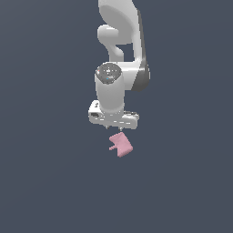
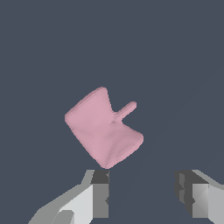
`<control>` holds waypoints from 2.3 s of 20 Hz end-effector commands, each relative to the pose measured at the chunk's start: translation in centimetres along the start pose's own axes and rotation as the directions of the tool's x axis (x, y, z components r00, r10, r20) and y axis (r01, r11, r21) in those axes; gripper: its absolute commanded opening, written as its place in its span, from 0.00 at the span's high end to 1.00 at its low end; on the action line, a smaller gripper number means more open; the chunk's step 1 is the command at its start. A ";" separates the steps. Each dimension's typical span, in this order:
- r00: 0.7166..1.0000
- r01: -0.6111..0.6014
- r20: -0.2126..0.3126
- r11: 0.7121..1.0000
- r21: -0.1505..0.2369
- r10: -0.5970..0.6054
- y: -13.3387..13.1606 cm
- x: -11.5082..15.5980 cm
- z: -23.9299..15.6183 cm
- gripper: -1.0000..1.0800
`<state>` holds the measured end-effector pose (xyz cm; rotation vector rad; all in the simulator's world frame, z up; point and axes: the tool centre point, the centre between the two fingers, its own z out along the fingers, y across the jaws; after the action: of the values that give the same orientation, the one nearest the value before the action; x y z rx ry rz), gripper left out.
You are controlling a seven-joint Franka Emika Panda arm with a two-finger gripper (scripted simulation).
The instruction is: Pick up the object and move it to a goal position.
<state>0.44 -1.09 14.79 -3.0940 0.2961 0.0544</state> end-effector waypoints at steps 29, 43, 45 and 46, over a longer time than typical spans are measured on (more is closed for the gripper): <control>0.682 -0.731 0.044 0.680 0.059 0.730 1.2 5.2 9.2 0.38; 0.662 -0.750 0.046 0.659 0.060 0.748 1.1 5.3 11.5 0.38; 0.661 -0.751 0.046 0.658 0.060 0.749 1.1 5.3 12.1 0.38; 0.661 -0.751 0.046 0.658 0.060 0.749 1.0 5.3 12.3 0.38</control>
<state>5.05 -2.71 2.66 -2.6459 1.5175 0.0863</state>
